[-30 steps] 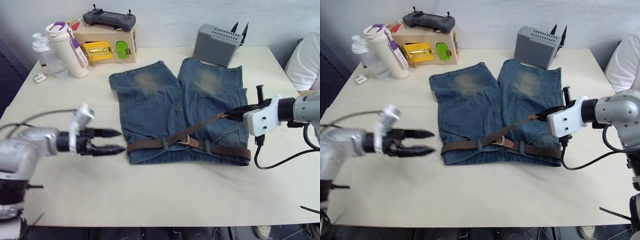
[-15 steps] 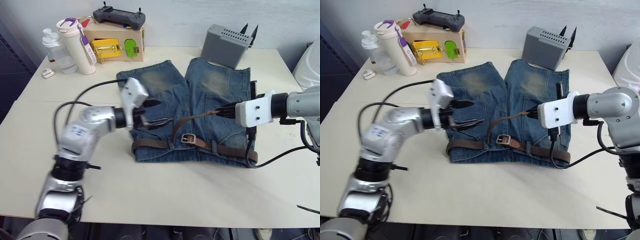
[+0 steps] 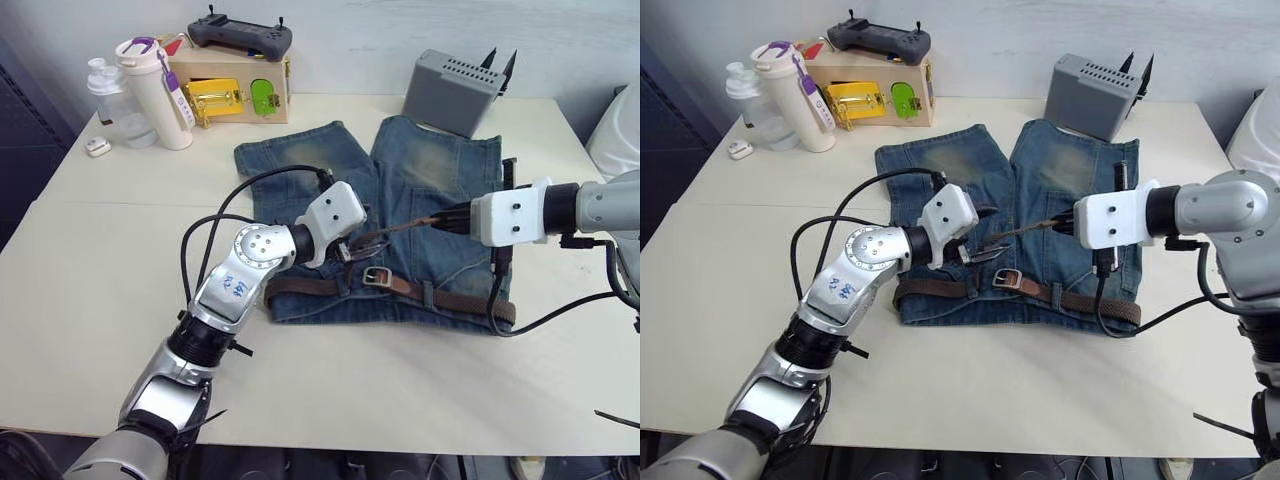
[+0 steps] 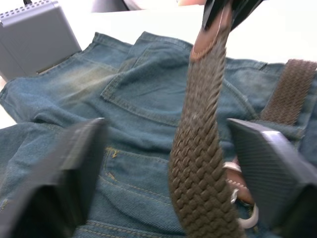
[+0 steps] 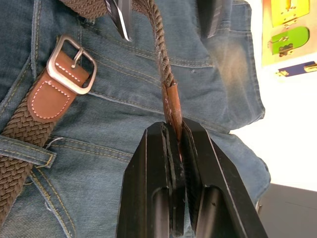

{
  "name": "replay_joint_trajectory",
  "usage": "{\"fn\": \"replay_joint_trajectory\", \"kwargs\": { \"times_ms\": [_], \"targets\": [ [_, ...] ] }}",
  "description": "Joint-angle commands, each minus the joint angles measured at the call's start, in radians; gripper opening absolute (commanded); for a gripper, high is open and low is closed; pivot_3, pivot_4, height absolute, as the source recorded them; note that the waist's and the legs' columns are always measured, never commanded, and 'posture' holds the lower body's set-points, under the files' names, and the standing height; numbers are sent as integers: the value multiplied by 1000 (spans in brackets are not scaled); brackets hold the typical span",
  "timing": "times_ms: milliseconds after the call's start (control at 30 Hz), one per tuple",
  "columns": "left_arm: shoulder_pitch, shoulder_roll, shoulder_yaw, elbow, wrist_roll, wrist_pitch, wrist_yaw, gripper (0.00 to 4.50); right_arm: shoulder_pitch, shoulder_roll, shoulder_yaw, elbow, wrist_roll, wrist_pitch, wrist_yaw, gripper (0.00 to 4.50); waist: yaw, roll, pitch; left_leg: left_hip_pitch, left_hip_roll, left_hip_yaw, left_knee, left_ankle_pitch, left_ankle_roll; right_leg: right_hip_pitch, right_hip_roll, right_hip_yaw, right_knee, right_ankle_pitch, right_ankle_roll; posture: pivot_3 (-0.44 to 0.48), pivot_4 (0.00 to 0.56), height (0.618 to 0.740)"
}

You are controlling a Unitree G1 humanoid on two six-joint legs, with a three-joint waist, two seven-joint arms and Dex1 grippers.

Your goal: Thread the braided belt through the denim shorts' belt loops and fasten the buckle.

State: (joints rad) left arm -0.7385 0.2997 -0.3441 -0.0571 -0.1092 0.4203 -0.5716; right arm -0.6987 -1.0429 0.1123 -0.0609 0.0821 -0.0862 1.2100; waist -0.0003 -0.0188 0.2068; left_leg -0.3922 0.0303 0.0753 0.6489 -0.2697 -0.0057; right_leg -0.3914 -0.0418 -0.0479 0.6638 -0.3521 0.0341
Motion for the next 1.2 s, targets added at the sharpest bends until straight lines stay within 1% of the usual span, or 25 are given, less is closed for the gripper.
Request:
{"fn": "replay_joint_trajectory", "kwargs": {
  "times_ms": [33,100,167,200,267,333,367,400,433,500,533,567,600,633,767,867,967,1200],
  "targets": [
    [-20,-16,-13,10,32,-46,-19,1793,2,6,-46,-52,27,24,-13,0,0,0,0,0,0,0,0,0,0,0,0,0,0,0,0,0,150,735],
    [-21,-26,-11,19,37,-53,-26,882,8,12,-49,-65,32,47,-20,0,-1,0,0,0,0,0,0,0,0,0,0,0,0,0,0,0,150,735],
    [-24,-36,-7,28,43,-59,-29,80,11,22,-52,-76,29,77,-35,0,-1,0,0,0,0,0,0,0,0,0,0,0,0,0,0,0,150,735],
    [-29,-41,-4,45,47,-64,-29,80,0,43,-54,-74,34,115,-58,0,-2,0,0,0,0,0,0,0,0,0,0,0,1,0,0,0,150,735],
    [-33,-44,2,72,55,-68,-29,80,0,54,-57,-91,79,205,-42,0,0,0,0,1,0,0,1,0,0,0,0,0,2,0,0,0,150,735],
    [-28,-49,42,99,35,-33,-16,0,15,73,-77,-128,96,283,-78,824,-1,0,0,0,0,0,1,0,0,0,0,0,2,0,0,0,150,735],
    [-25,-45,62,113,31,-16,-8,0,32,75,-84,-152,101,315,-90,1133,0,0,0,0,0,0,1,0,0,0,0,0,2,0,0,0,150,735],
    [-22,-38,78,130,33,0,-2,0,53,78,-91,-179,109,346,-100,1542,1,0,0,0,0,0,1,0,0,0,0,0,2,0,0,0,150,735],
    [-23,-27,91,152,42,6,5,0,88,78,-94,-210,116,366,-104,2042,1,0,0,0,0,0,1,0,0,0,0,-1,2,0,0,0,150,735],
    [-30,-11,108,191,56,2,13,0,147,77,-97,-254,114,393,-120,2895,0,0,0,0,0,-1,0,0,0,0,0,-1,1,0,0,0,150,735],
    [-39,-8,128,217,49,18,20,0,188,89,-92,-277,102,400,-144,3372,0,0,0,0,0,-1,0,0,0,0,0,-1,1,0,0,0,150,735],
    [-46,-8,142,234,42,30,24,0,215,97,-89,-292,94,406,-162,3754,0,0,0,0,0,-1,0,0,0,0,0,-1,2,0,0,0,150,735],
    [-54,-5,153,252,41,36,26,0,248,108,-77,-310,71,400,-187,4264,1,0,0,0,0,-1,1,0,0,0,0,-1,2,0,0,0,150,735],
    [-59,-4,161,264,43,37,27,0,270,115,-69,-323,54,395,-204,4460,1,0,0,0,0,-1,1,0,0,0,-1,-1,2,0,0,0,150,735],
    [-69,8,169,289,56,32,19,0,371,215,-7,-359,-52,358,-351,4460,-1,0,0,0,0,-1,1,1,0,0,-1,-1,3,0,0,0,150,735],
    [-51,10,156,264,58,41,2,0,391,225,13,-358,-109,319,-375,4460,-1,0,0,0,-1,0,1,1,-1,-1,-1,0,4,0,0,0,150,735],
    [-30,16,133,246,75,37,-9,0,410,236,31,-369,-130,315,-385,4460,-1,0,0,0,-1,0,1,1,-1,-1,-1,0,4,0,0,0,150,735],
    [-25,19,135,239,87,41,-12,0,456,280,55,-332,-186,307,-440,4460,-1,0,0,1,-1,0,1,1,-1,-1,0,0,4,0,0,0,150,735]
  ]
}}
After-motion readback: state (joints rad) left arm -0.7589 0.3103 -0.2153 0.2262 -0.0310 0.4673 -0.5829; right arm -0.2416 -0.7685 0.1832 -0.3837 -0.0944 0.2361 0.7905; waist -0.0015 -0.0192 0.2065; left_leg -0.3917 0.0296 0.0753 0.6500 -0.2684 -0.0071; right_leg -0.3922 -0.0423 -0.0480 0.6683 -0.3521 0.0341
